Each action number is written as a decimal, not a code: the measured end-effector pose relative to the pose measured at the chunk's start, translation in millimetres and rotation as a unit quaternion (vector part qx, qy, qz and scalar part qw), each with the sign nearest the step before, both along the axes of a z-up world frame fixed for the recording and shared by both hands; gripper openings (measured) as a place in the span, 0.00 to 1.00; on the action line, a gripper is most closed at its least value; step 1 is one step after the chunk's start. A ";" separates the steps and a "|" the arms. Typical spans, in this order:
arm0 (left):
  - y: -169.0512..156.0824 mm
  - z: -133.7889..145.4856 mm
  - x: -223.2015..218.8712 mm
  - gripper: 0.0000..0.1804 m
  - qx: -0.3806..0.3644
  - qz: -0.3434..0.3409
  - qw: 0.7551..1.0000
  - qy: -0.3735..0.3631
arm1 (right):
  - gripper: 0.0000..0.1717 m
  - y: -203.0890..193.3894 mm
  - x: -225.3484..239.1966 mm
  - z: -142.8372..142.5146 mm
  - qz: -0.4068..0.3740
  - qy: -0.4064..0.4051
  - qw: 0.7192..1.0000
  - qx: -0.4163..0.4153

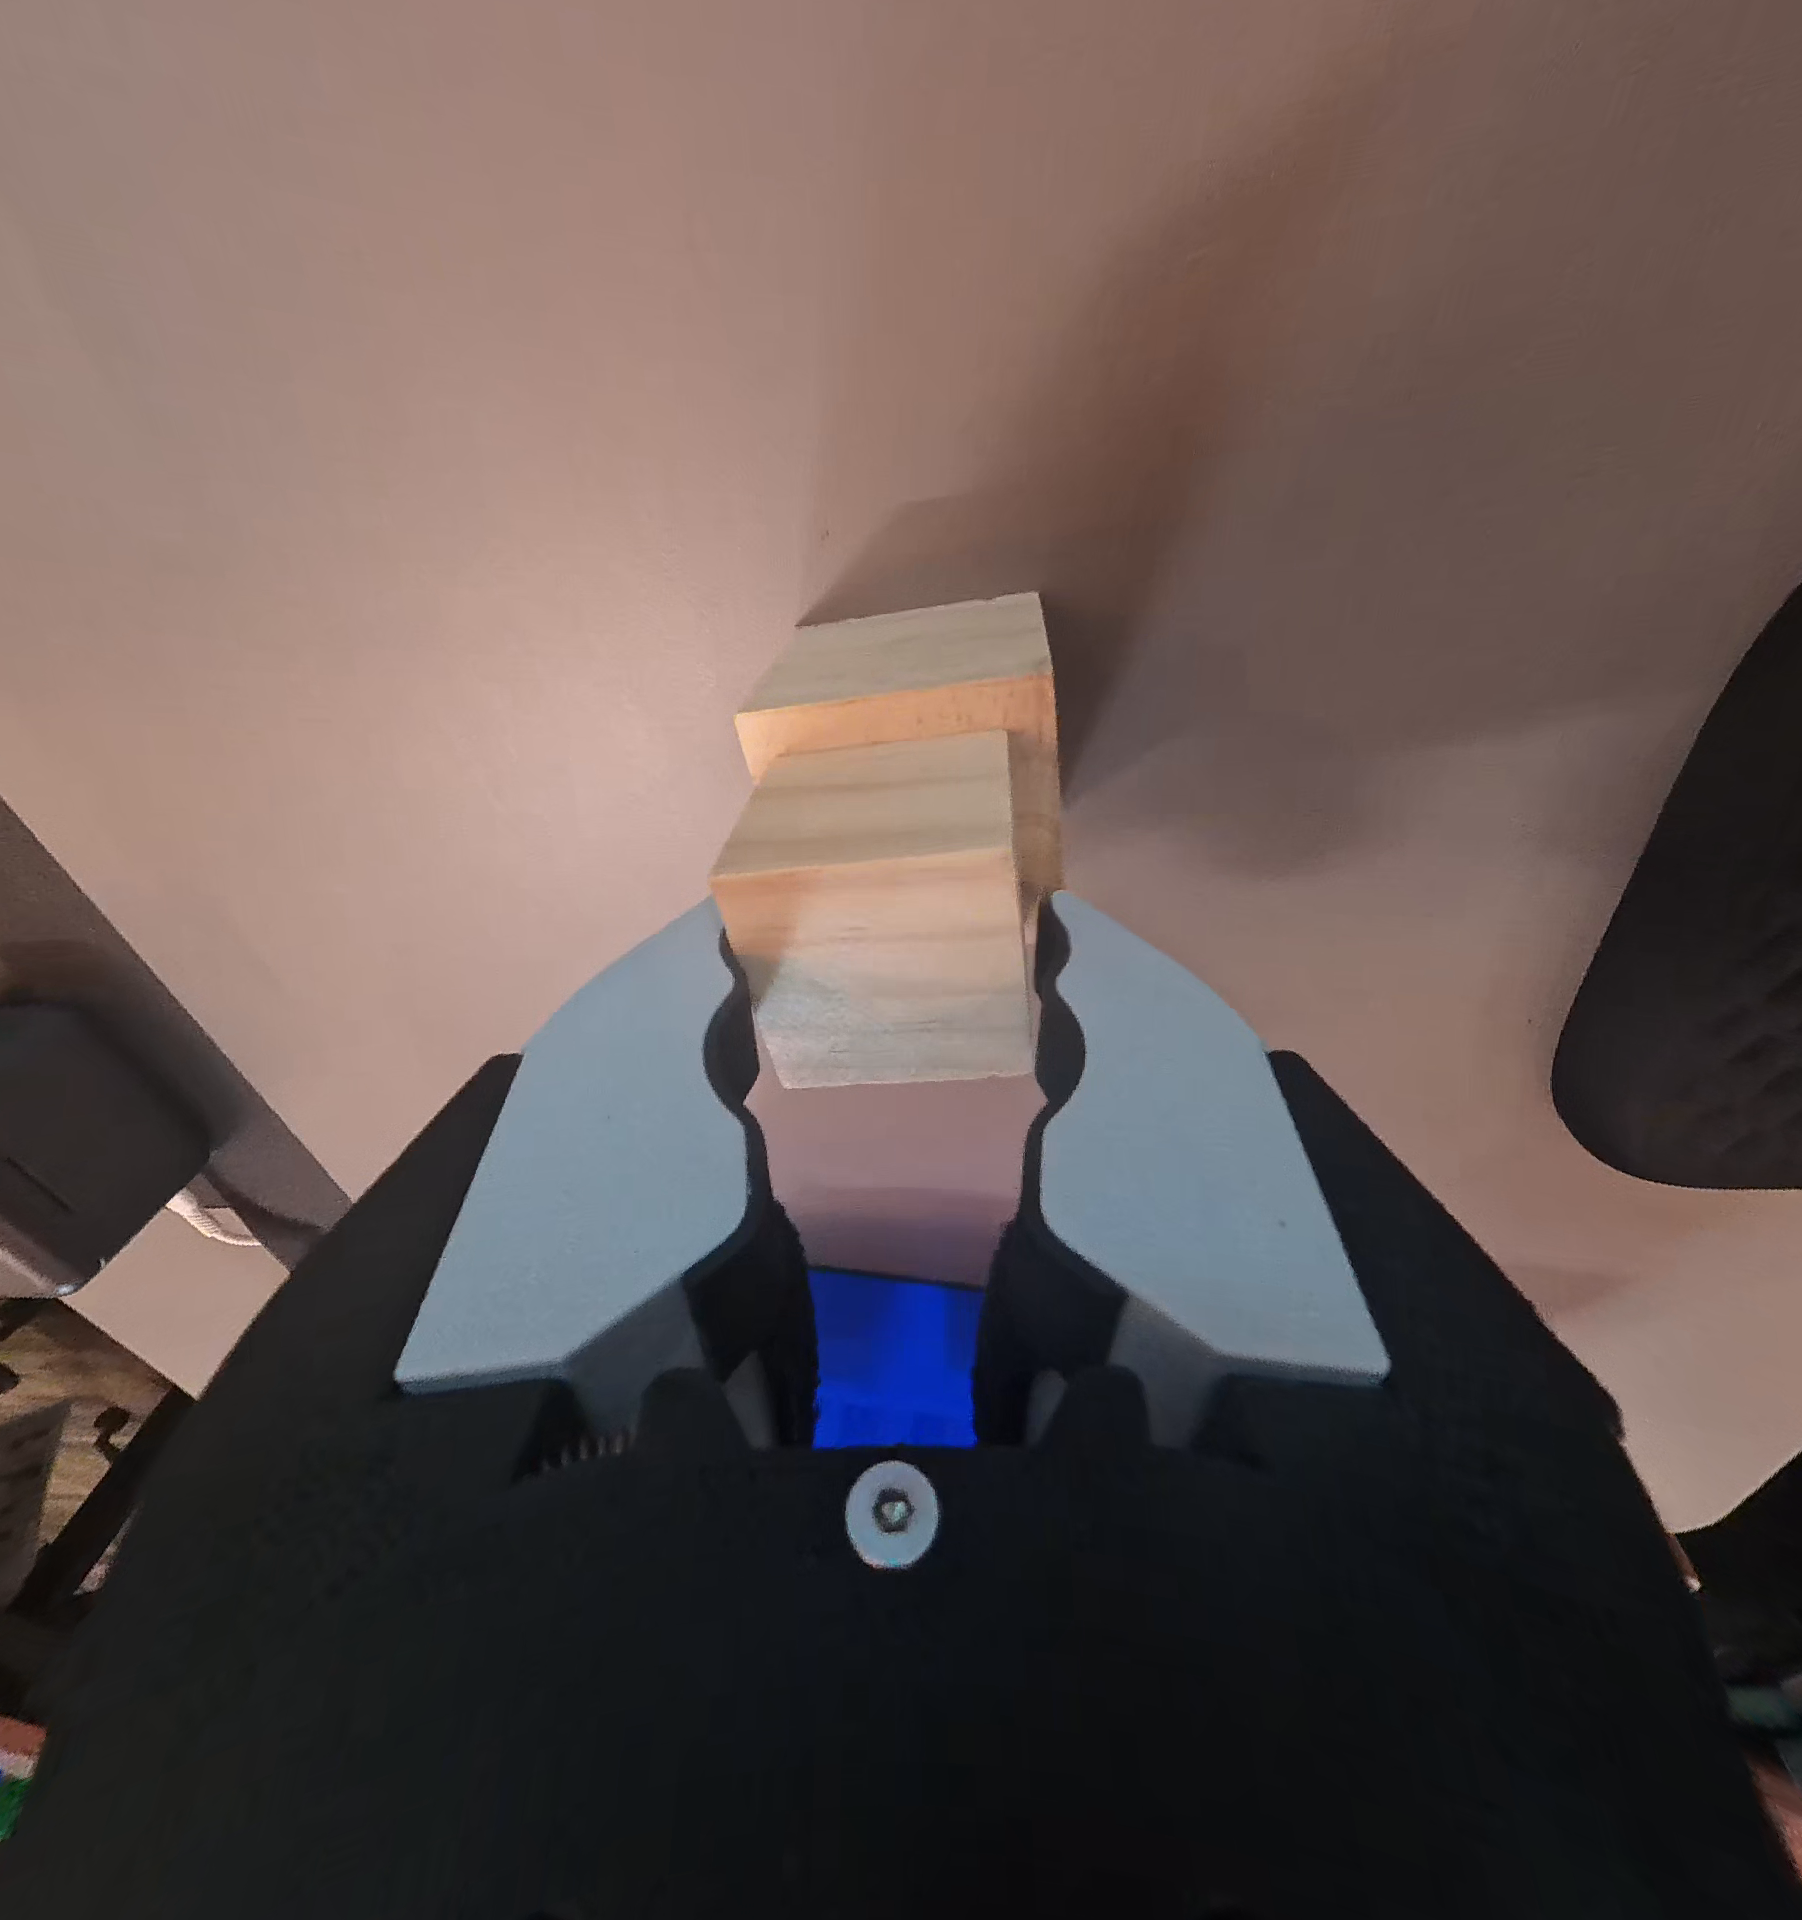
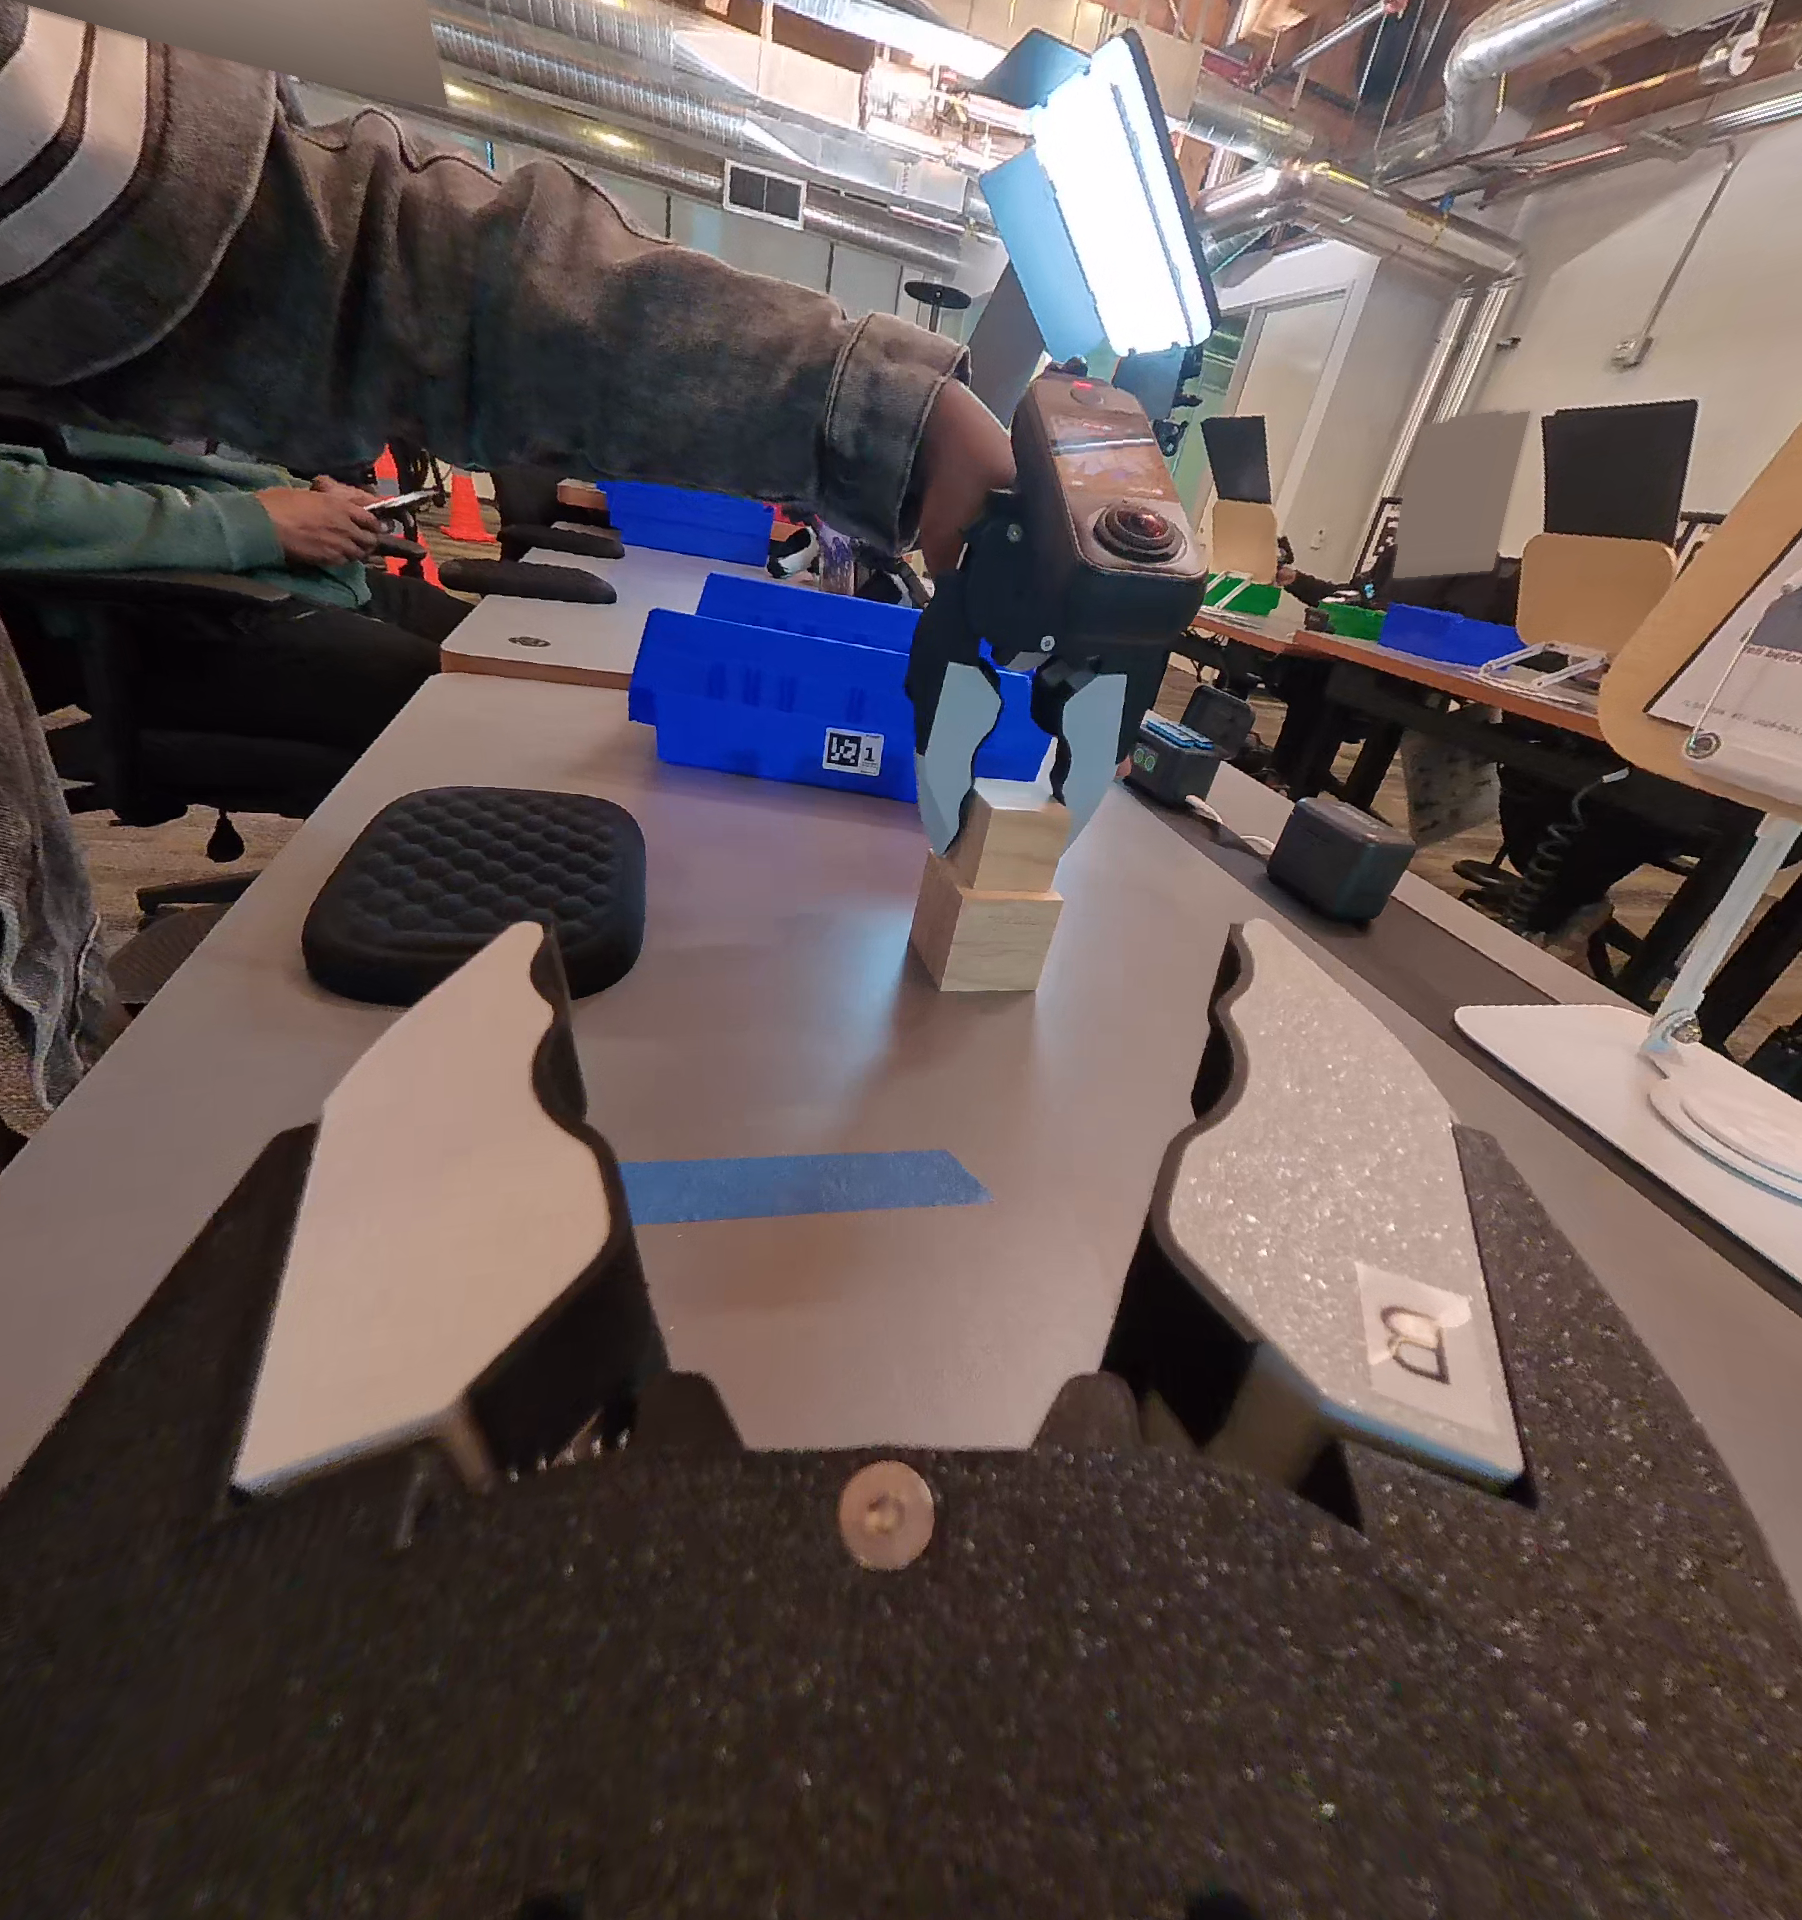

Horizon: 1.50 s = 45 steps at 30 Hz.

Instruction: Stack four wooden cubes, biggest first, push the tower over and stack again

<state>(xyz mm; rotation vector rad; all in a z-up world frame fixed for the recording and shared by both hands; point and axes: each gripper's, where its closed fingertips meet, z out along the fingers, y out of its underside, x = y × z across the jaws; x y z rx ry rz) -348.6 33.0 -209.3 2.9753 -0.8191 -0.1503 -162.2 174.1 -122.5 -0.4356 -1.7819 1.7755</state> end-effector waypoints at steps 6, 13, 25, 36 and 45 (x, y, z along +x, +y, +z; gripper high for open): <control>-3.8 1.2 -0.8 0.32 -0.002 0.003 1.000 -0.001 | 0.68 0.6 -0.9 -1.8 -0.001 -0.003 1.000 0.001; 21.5 38.9 12.9 0.44 0.194 0.072 0.977 -0.052 | 0.67 4.7 -6.7 -10.1 -0.015 -0.021 1.000 0.011; 40.8 143.8 145.5 0.63 0.756 0.129 0.623 -0.157 | 0.40 43.2 -57.0 -71.9 0.018 -0.190 0.925 0.327; 49.3 90.2 163.4 0.61 0.739 0.153 0.649 -0.097 | 0.16 49.7 -98.0 -132.0 0.092 -0.269 0.841 0.461; 64.5 108.2 163.0 0.47 0.742 0.024 0.654 0.144 | 0.16 -24.5 -38.1 28.4 0.215 -0.342 0.890 -0.212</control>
